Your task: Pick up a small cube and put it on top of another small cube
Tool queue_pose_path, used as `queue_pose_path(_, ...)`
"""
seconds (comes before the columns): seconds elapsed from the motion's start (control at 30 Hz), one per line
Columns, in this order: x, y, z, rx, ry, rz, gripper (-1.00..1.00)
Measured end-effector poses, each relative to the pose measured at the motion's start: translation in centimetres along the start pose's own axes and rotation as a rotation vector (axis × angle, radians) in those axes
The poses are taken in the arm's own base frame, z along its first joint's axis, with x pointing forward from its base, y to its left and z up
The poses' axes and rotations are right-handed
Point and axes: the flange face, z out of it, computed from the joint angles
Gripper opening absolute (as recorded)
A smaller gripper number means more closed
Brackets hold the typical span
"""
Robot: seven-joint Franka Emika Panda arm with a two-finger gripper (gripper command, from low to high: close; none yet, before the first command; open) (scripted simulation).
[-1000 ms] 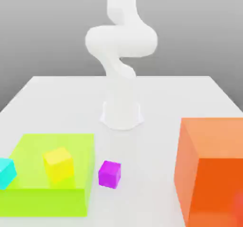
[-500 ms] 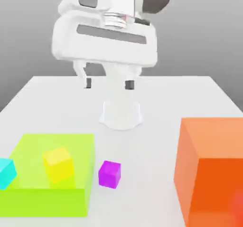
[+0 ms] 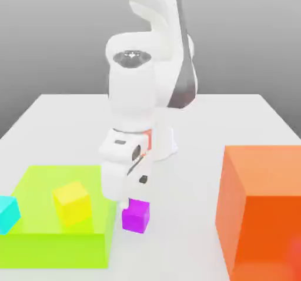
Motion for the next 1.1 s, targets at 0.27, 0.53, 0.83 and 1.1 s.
queue_pose_path(0.27,-0.4,0.0,5.7,0.001,-0.006,-0.007,-1.00)
queue_pose_path(0.53,-0.3,0.0,4.4,0.003,-0.007,-0.007,-1.00)
queue_pose_path(0.83,1.9,2.9,-3.8,-0.005,0.036,0.052,-1.00)
queue_pose_path(1.1,4.0,11.5,-15.0,0.005,0.085,0.140,-1.00)
